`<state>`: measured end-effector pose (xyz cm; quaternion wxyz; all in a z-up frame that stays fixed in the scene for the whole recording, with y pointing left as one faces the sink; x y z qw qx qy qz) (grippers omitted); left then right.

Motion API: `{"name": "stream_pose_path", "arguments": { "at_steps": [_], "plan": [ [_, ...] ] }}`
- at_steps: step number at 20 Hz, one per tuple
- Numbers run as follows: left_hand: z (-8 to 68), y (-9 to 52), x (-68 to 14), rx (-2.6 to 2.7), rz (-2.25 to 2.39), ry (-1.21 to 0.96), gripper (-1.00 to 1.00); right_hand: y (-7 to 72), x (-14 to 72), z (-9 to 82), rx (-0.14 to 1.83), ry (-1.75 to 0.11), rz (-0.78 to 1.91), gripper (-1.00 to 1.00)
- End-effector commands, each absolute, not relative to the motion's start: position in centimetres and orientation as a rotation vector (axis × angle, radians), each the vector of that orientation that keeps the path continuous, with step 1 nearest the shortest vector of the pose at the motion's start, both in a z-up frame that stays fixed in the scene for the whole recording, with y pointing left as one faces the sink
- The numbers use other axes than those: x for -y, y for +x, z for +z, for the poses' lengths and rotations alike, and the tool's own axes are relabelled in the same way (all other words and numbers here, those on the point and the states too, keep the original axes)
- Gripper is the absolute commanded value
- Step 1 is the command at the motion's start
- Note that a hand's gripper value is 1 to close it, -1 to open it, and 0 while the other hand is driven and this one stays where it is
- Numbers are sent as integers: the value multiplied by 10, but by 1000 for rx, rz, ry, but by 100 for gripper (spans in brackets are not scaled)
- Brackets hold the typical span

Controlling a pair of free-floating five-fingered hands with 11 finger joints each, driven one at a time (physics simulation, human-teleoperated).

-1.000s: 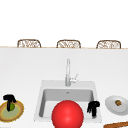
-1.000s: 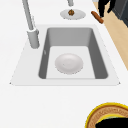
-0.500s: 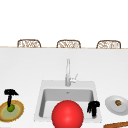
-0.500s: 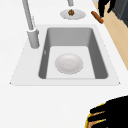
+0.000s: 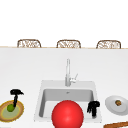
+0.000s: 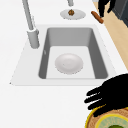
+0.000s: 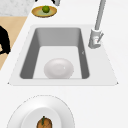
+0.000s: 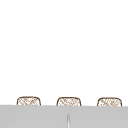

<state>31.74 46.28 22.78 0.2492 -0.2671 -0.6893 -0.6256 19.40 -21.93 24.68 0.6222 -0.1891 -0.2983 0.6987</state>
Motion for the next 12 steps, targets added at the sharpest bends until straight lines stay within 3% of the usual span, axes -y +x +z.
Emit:
{"name": "stream_pose_path", "arguments": {
  "at_steps": [1,12],
  "plan": [
    [236,314,-438,1844,-1762,-690,-100,194,219,247,685,-434,1605,0],
    [249,296,-370,1837,-1794,-643,-100,194,219,247,685,-434,1605,0]
  ]
}}
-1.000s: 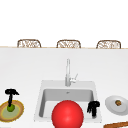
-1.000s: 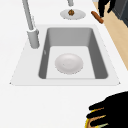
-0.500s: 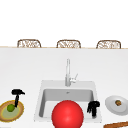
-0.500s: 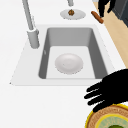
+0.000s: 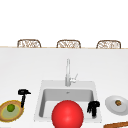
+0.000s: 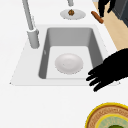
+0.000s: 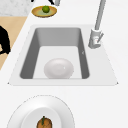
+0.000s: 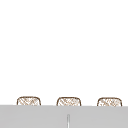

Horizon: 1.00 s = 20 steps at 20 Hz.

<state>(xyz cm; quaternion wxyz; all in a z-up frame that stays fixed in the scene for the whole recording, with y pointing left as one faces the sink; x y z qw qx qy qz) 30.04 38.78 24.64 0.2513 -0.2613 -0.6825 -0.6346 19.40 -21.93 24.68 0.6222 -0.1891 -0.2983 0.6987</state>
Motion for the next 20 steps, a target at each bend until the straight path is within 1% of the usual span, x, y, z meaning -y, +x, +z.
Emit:
{"name": "stream_pose_path", "arguments": {
  "at_steps": [1,13,20],
  "plan": [
    [249,294,-365,1837,-1797,-642,-100,194,219,247,685,-434,1605,0],
    [252,257,-296,1847,-1812,-633,-100,194,219,247,685,-434,1605,0],
    [249,223,-260,1882,-1816,-615,-100,194,219,247,685,-434,1605,0]
  ]
}}
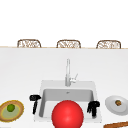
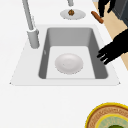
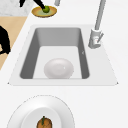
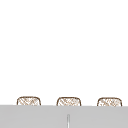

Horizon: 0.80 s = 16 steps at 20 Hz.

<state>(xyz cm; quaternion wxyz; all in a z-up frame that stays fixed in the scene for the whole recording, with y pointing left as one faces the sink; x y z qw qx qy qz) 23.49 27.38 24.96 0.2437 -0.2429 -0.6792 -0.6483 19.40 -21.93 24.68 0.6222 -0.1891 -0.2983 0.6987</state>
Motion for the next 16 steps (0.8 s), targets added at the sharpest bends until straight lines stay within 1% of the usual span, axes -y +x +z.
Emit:
{"name": "stream_pose_path", "arguments": {
  "at_steps": [1,6,9,10,11,14,16],
  "plan": [
    [249,221,-256,1881,-1812,-619,-100,194,219,247,685,-434,1605,0],
    [239,236,-254,1870,-1759,-634,-100,194,219,247,685,-434,1605,0],
    [229,233,-246,1911,-1772,-583,-100,194,219,247,685,-434,1605,0],
    [231,233,-246,1895,-1784,-595,-100,194,219,247,685,-434,1605,0],
    [235,233,-251,1867,-1777,-655,-100,194,219,247,685,-434,1605,0],
    [234,243,-269,1885,-1799,-714,-100,194,219,247,685,-434,1605,0],
    [239,247,-287,1881,-1758,-687,-100,194,219,247,685,-434,1605,0]
  ]
}}
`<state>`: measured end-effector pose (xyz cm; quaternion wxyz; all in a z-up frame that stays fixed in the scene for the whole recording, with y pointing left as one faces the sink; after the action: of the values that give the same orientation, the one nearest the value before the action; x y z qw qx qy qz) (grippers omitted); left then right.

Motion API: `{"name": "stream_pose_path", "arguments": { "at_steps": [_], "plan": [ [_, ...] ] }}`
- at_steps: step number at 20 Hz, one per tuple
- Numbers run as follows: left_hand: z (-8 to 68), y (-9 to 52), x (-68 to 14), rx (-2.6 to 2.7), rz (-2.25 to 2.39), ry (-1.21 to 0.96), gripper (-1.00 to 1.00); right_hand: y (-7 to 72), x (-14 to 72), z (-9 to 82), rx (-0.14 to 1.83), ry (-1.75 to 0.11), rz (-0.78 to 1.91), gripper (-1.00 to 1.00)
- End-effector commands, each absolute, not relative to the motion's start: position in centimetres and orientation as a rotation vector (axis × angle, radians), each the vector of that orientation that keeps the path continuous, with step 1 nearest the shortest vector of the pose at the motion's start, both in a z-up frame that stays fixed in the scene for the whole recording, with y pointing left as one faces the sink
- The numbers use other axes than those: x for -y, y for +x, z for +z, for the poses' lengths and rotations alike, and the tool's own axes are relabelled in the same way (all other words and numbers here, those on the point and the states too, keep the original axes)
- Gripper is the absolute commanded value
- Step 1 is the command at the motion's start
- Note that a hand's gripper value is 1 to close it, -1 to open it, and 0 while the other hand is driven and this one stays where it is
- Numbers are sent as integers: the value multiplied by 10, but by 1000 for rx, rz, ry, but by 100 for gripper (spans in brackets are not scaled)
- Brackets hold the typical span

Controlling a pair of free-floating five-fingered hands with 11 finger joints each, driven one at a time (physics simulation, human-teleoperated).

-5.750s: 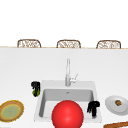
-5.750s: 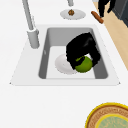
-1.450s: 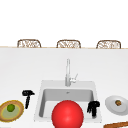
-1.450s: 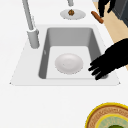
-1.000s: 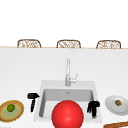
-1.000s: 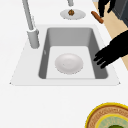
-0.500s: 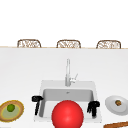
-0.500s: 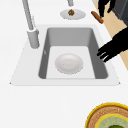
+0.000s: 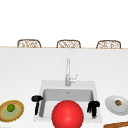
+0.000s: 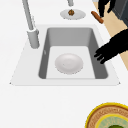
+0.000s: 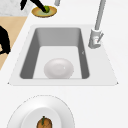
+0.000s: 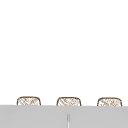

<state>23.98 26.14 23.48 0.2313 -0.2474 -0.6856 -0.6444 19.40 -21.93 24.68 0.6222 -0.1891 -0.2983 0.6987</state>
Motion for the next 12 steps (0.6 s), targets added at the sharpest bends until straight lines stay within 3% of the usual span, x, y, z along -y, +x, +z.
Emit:
{"name": "stream_pose_path", "arguments": {
  "at_steps": [1,12],
  "plan": [
    [242,247,-292,1875,-1755,-697,-100,194,219,247,685,-434,1605,0],
    [259,247,-359,1880,-1763,-662,-100,194,219,247,685,-434,1605,0]
  ]
}}
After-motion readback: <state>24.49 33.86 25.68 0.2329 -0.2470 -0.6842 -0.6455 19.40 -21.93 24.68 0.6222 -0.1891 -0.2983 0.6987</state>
